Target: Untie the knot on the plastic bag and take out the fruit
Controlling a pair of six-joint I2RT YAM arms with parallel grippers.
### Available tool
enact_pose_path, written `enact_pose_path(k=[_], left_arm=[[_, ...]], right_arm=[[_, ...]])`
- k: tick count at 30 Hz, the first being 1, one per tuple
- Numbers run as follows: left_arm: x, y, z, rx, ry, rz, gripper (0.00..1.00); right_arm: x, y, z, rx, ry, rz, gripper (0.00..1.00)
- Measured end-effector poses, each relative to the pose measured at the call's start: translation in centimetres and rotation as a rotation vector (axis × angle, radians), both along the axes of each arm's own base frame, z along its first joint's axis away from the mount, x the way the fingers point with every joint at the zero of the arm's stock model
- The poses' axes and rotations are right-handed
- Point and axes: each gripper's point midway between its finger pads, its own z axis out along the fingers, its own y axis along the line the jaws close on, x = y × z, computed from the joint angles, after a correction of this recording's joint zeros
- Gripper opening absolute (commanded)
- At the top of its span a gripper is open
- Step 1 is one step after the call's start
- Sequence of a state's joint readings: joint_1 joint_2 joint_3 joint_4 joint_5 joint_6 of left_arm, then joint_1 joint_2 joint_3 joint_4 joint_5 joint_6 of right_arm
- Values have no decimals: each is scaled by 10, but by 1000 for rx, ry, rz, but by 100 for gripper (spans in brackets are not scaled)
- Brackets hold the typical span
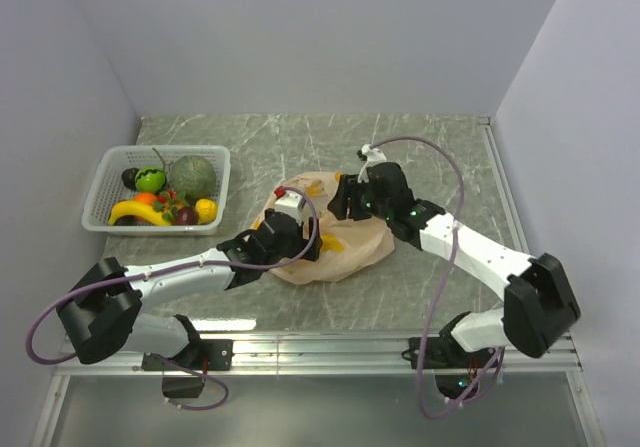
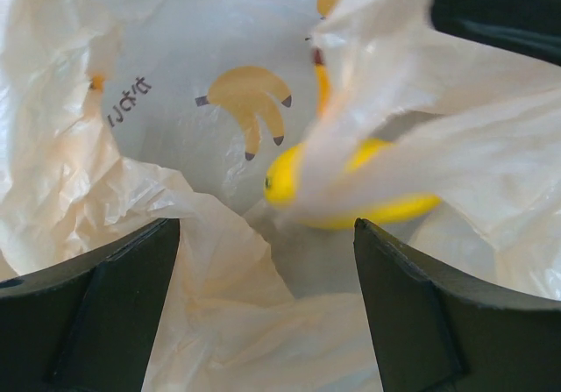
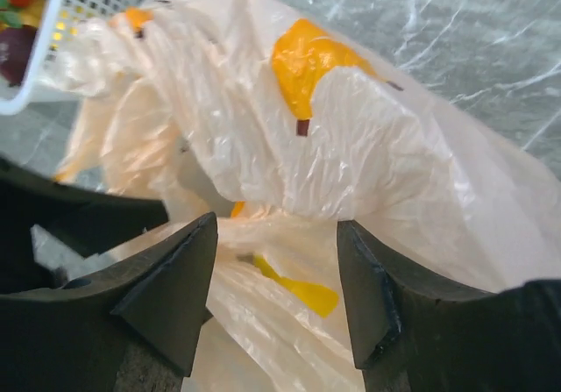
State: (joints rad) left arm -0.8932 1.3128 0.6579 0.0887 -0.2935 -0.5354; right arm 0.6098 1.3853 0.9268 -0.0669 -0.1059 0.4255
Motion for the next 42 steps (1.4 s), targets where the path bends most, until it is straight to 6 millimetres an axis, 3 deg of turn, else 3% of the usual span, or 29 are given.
enact_pose_path(k=[3, 6, 8, 15, 22, 28, 33, 40, 42], left_arm=[[1, -3, 4, -4, -5, -3, 86], [3, -6, 7, -3, -9, 1, 86], [5, -8, 7, 4, -7, 2, 86], [1, -20, 11, 4, -10, -25, 87], [-9, -35, 7, 18, -4, -85, 90], [-14, -56, 4, 30, -3, -130, 95], [-6, -64, 5, 64, -37, -152, 98], [18, -80, 23, 52, -14, -34, 94], [22, -82, 26, 20, 17, 33, 93]], right_arm=[[-12, -9, 6, -11, -37, -3, 63], [-27, -22, -7, -40, -25, -13, 59], [-36, -34, -21, -66, -12, -39, 52], [-55, -80, -83, -140, 105, -196, 14], [-76, -107, -133, -88, 220, -283, 10], [-77, -89, -136, 29, 223, -231, 9], [-72, -75, -129, 92, 207, -189, 7], [-64, -79, -123, 97, 168, -228, 6], [-64, -82, -122, 100, 158, -243, 1]])
